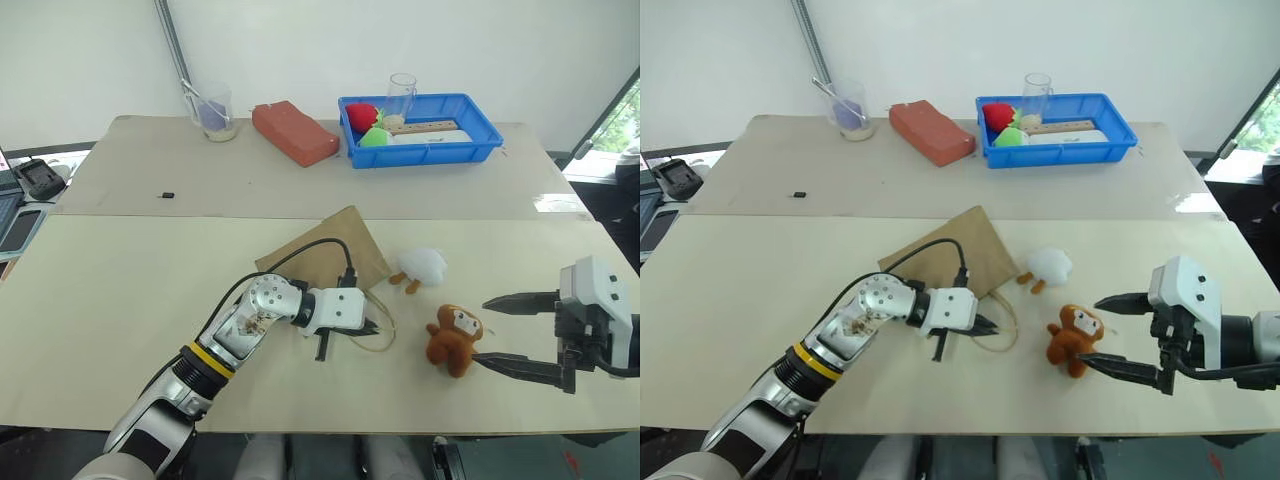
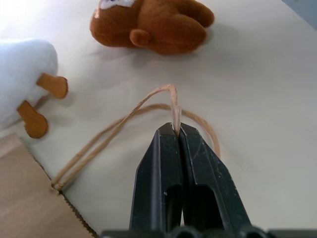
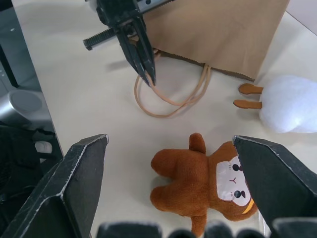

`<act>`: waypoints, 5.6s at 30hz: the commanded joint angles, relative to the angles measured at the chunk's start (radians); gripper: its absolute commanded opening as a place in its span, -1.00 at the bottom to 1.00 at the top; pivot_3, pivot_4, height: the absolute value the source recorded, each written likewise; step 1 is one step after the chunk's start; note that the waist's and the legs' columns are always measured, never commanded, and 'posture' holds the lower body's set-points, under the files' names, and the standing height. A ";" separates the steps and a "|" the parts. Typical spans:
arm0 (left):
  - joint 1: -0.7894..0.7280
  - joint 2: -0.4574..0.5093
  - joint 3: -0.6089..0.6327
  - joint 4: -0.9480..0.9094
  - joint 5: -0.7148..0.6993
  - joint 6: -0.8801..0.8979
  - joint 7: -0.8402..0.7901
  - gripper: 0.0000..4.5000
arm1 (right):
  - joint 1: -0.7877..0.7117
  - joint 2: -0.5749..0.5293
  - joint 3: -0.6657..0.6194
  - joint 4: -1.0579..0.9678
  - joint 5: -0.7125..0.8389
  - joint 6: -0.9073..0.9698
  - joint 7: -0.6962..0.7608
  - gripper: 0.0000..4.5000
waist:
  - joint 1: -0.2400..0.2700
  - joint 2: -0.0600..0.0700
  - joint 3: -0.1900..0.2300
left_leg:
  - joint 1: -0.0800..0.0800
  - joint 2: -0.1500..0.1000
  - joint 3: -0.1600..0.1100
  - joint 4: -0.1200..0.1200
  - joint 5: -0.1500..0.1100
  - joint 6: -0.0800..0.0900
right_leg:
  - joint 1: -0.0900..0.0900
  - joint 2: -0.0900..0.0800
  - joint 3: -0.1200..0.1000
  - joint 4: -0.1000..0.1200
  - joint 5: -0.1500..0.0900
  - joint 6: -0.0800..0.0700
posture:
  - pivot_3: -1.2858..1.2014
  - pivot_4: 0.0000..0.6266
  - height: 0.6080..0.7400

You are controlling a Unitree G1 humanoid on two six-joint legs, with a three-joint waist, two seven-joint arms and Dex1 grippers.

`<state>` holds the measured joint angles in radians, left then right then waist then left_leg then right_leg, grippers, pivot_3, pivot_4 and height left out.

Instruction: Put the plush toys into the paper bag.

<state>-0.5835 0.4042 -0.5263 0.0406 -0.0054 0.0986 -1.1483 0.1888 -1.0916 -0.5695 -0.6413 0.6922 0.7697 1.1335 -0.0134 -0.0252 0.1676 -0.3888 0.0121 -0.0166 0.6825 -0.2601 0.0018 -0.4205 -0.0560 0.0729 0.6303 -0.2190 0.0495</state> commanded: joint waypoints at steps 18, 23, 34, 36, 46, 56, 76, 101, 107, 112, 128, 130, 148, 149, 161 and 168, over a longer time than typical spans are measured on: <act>-0.227 -0.030 0.353 -0.041 -0.455 0.596 -0.001 -1.00 | -0.406 0.397 0.632 0.079 -0.220 -0.102 -0.441 -0.75 | -0.003 0.000 0.000 | -0.001 0.000 -0.004 0.001 0.000 0.000 | -0.001 0.000 -0.002 0.001 0.000 0.000 | 0.03 -0.52 1.00; -0.233 -0.073 0.406 -0.035 -0.523 0.680 0.072 -1.00 | -0.489 0.590 0.758 0.282 -0.368 -0.240 -0.531 -0.98 | -0.004 0.000 0.000 | -0.001 0.000 -0.004 0.001 0.000 0.000 | -0.002 0.000 -0.003 0.002 0.000 0.000 | 0.03 -0.52 1.00; -0.225 -0.090 0.430 -0.060 -0.579 0.755 0.141 -1.00 | -0.607 0.814 0.829 0.632 -0.548 -0.452 -0.614 -0.98 | -0.009 0.000 0.000 | -0.001 0.000 -0.005 0.001 0.000 0.000 | -0.003 0.000 -0.003 0.002 0.000 -0.001 | 0.03 -0.52 1.00; -0.228 -0.089 0.438 -0.060 -0.583 0.760 0.153 -1.00 | -0.607 0.843 0.832 0.687 -0.574 -0.488 -0.629 -0.98 | -0.009 0.000 0.000 | -0.001 0.000 -0.005 0.001 0.000 0.000 | -0.003 0.000 -0.003 0.002 0.000 -0.001 | 0.03 -0.52 1.00; -0.292 -0.062 0.519 -0.053 -0.598 0.741 0.225 -1.00 | -0.574 0.917 0.837 0.808 -0.635 -0.527 -0.673 -0.98 | -0.023 0.001 0.000 | -0.001 0.000 -0.006 0.000 0.000 -0.001 | -0.003 0.000 -0.003 0.003 0.000 -0.001 | 0.03 -0.52 1.00; -0.396 -0.042 0.484 -0.142 -0.469 0.549 0.321 -1.00 | -0.571 0.932 0.838 0.839 -0.657 -0.491 -0.667 -0.98 | -0.031 0.001 -0.001 | 0.002 0.000 -0.007 -0.001 0.000 -0.001 | -0.001 0.000 -0.003 0.004 0.000 -0.001 | 0.03 -0.52 1.00; -0.325 -0.008 0.394 -0.154 -0.268 0.259 0.312 -1.00 | -0.600 0.940 0.826 0.832 -0.643 -0.488 -0.645 -0.98 | -0.035 0.001 -0.002 | 0.004 0.000 -0.006 -0.002 0.001 -0.002 | 0.000 0.000 -0.002 0.006 0.000 -0.001 | 0.03 -0.52 1.00; -0.135 0.026 0.357 -0.314 -0.396 0.463 0.235 -1.00 | -0.427 0.375 0.633 0.112 -0.487 -0.262 -0.321 0.99 | -0.027 0.000 -0.001 | 0.000 -0.001 -0.007 -0.001 0.001 -0.002 | -0.002 0.000 -0.003 0.002 0.000 0.000 | 0.03 -0.52 1.00; -0.139 0.040 0.377 -0.308 -0.417 0.477 0.228 -1.00 | -0.490 0.334 0.654 0.288 -0.626 -0.310 -0.405 0.99 | -0.028 0.000 -0.001 | 0.000 -0.001 -0.006 -0.001 0.001 -0.002 | -0.002 0.000 -0.003 0.002 0.000 0.000 | 0.03 -0.52 1.00; -0.142 0.050 0.387 -0.308 -0.427 0.484 0.229 -1.00 | -0.574 0.366 0.707 0.464 -0.724 -0.342 -0.467 0.99 | -0.027 0.000 -0.001 | 0.000 -0.001 -0.006 -0.002 0.001 -0.002 | -0.002 0.000 -0.003 0.002 0.000 0.000 | 0.03 -0.52 1.00; -0.134 0.052 0.400 -0.319 -0.455 0.505 0.256 -1.00 | -0.566 0.322 0.694 0.451 -0.727 -0.383 -0.372 -1.00 | -0.023 0.000 -0.001 | -0.001 -0.001 -0.006 -0.002 0.001 -0.002 | -0.002 -0.001 -0.003 0.001 0.000 0.000 | 0.03 -0.52 1.00; -0.140 0.051 0.403 -0.313 -0.459 0.508 0.256 -1.00 | -0.559 0.298 0.673 0.366 -0.668 -0.334 -0.311 -1.00 | -0.023 0.000 -0.001 | -0.001 -0.001 -0.006 -0.002 0.001 -0.002 | -0.002 -0.001 -0.003 0.001 0.000 0.000 | 0.03 -0.52 1.00; -0.189 0.026 0.430 -0.306 -0.551 0.582 0.270 -1.00 | -0.715 0.573 0.837 0.269 -0.582 -0.145 -0.464 -1.00 | -0.026 0.000 -0.001 | -0.001 -0.001 -0.007 -0.001 0.001 -0.002 | -0.003 0.000 -0.004 0.001 0.000 -0.001 | 0.03 -0.52 1.00; -0.192 0.021 0.434 -0.307 -0.557 0.589 0.278 -1.00 | -0.721 0.602 0.847 0.294 -0.593 -0.162 -0.483 -1.00 | -0.026 0.000 -0.001 | -0.001 -0.001 -0.007 -0.001 0.001 -0.002 | -0.003 0.000 -0.004 0.001 0.000 -0.001 | 0.03 -0.52 1.00; -0.188 0.018 0.447 -0.317 -0.566 0.609 0.324 -1.00 | -0.686 0.729 0.814 0.318 -0.619 -0.221 -0.584 0.39 | -0.023 0.000 -0.001 | -0.002 -0.001 -0.007 -0.002 0.001 -0.002 | -0.004 -0.001 -0.004 0.001 0.000 -0.001 | 0.03 -0.52 1.00; -0.182 0.015 0.436 -0.308 -0.556 0.595 0.322 -1.00 | -0.583 0.518 0.641 0.081 -0.399 -0.047 -0.380 0.99 | -0.019 0.000 -0.001 | -0.002 -0.002 -0.007 -0.002 0.001 -0.002 | -0.003 -0.001 -0.004 0.001 0.000 -0.001 | 0.03 -0.52 1.00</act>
<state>-0.7528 0.4200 -0.0992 -0.2417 -0.5530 0.7028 -0.8259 -0.4009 -0.5397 0.1397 -0.4716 0.2237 0.6839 0.6974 -0.0320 -0.0250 0.1667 -0.3910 0.0103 -0.0239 0.6808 -0.2592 0.0003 -0.4235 -0.0573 0.0690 0.6310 -0.2188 0.0490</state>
